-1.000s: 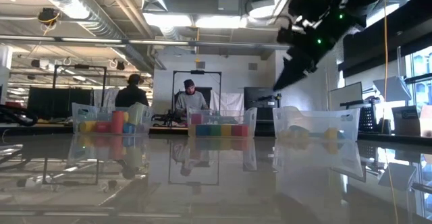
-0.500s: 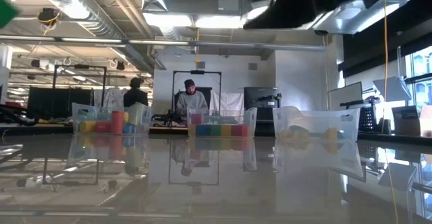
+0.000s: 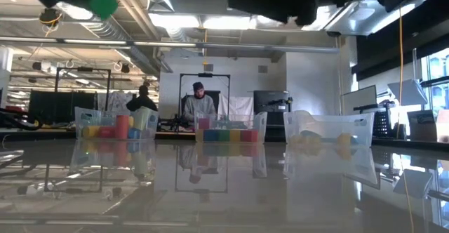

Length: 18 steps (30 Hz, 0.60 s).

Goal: Sort blocks by size
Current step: Put the triangular green block into the right bin

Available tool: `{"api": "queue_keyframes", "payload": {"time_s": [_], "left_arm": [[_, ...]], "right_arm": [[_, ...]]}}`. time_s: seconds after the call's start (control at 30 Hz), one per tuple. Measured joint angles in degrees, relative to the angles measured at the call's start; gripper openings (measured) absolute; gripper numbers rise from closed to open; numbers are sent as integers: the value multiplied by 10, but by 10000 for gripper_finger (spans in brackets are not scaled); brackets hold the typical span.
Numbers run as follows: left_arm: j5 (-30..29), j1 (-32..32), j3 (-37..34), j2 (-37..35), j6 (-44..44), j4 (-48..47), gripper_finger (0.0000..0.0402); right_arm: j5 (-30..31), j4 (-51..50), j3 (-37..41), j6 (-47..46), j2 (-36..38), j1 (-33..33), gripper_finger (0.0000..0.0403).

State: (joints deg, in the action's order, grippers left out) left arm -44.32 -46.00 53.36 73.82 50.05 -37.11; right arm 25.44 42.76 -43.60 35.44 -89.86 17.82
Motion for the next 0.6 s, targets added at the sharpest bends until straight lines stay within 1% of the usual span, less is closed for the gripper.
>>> {"api": "queue_keyframes", "payload": {"time_s": [0.1,0.3,0.43,0.6], "left_arm": [[-1,21,0,0,-10,27,65],[-1,57,0,0,-10,55,65],[-5,75,0,0,-25,78,65],[-9,89,0,0,-52,113,65]], "right_arm": [[28,10,-22,40,-35,15,317],[64,7,-100,121,-111,39,317],[113,4,-158,175,-160,53,317],[156,-2,-229,209,-213,59,317]]}}
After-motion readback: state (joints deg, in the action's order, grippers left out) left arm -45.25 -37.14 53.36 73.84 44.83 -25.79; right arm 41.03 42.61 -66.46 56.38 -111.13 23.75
